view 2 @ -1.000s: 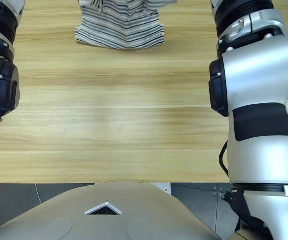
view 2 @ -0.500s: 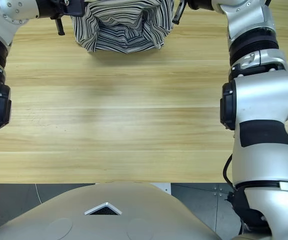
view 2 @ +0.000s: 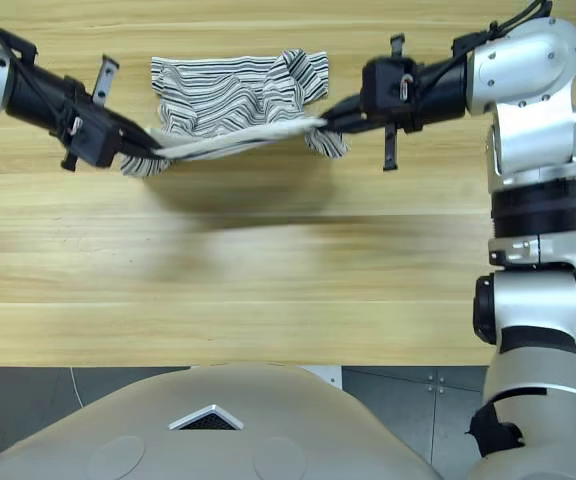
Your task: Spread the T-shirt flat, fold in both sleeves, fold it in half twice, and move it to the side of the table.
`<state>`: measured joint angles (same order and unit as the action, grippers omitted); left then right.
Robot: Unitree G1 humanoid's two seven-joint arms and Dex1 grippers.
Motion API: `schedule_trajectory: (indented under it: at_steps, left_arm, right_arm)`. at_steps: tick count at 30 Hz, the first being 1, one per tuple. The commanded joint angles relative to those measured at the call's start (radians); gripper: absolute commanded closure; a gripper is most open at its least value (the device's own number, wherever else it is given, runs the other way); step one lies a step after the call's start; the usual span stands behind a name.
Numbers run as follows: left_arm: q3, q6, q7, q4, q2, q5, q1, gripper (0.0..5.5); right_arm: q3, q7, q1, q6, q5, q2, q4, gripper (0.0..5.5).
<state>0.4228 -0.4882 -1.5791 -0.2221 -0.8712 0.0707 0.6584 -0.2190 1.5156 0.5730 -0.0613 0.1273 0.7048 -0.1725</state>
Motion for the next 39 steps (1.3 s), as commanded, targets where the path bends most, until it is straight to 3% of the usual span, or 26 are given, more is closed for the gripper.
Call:
schedule_trajectory:
  at_steps: [1,6,11,14,17,20,24,28,32,34,39]
  left_arm:
    - [0.062,0.106,-0.035,0.286,-0.203,0.072,-0.175,5.39]
    - [0.112,0.173,-0.035,0.425,-0.280,0.095,-0.271,5.39]
    - [0.132,0.220,-0.035,0.428,-0.279,0.114,-0.281,5.39]
    - [0.127,0.261,-0.034,0.428,-0.261,0.116,-0.279,4.86]
    - [0.135,0.247,-0.035,0.446,-0.278,0.142,-0.271,4.85]
    - [0.143,0.253,-0.035,0.458,-0.293,0.193,-0.251,4.85]
    - [0.114,0.297,-0.035,0.488,-0.286,0.320,-0.234,4.85]
    - [0.040,0.397,-0.035,0.514,-0.229,0.483,-0.214,4.85]
    - [0.034,0.406,-0.035,0.502,-0.240,0.477,-0.224,4.85]
    - [0.021,0.379,-0.034,0.418,-0.226,0.421,-0.193,4.85]
    - [0.021,0.239,0.015,-0.112,-0.080,0.136,-0.059,4.85]
  right_arm:
    - [-0.070,0.094,-0.146,0.123,0.091,0.150,0.235,5.40]
    - [-0.190,0.098,-0.247,0.193,0.134,0.244,0.362,5.40]
    - [-0.233,0.083,-0.253,0.257,0.129,0.231,0.375,5.40]
    - [-0.227,0.071,-0.232,0.259,0.109,0.212,0.345,4.84]
    - [-0.236,0.095,-0.228,0.229,0.141,0.248,0.365,4.45]
    - [-0.265,0.098,-0.214,0.237,0.225,0.301,0.393,4.45]
    - [-0.230,0.086,-0.176,0.209,0.199,0.225,0.301,4.45]
    - [-0.216,-0.058,-0.127,0.137,0.094,0.092,0.133,4.45]
    - [-0.206,-0.065,-0.133,0.091,0.060,0.062,0.086,4.45]
    - [-0.202,-0.074,-0.136,0.079,0.049,0.050,0.078,4.45]
    - [-0.210,-0.074,-0.150,0.058,0.020,0.031,0.047,4.45]
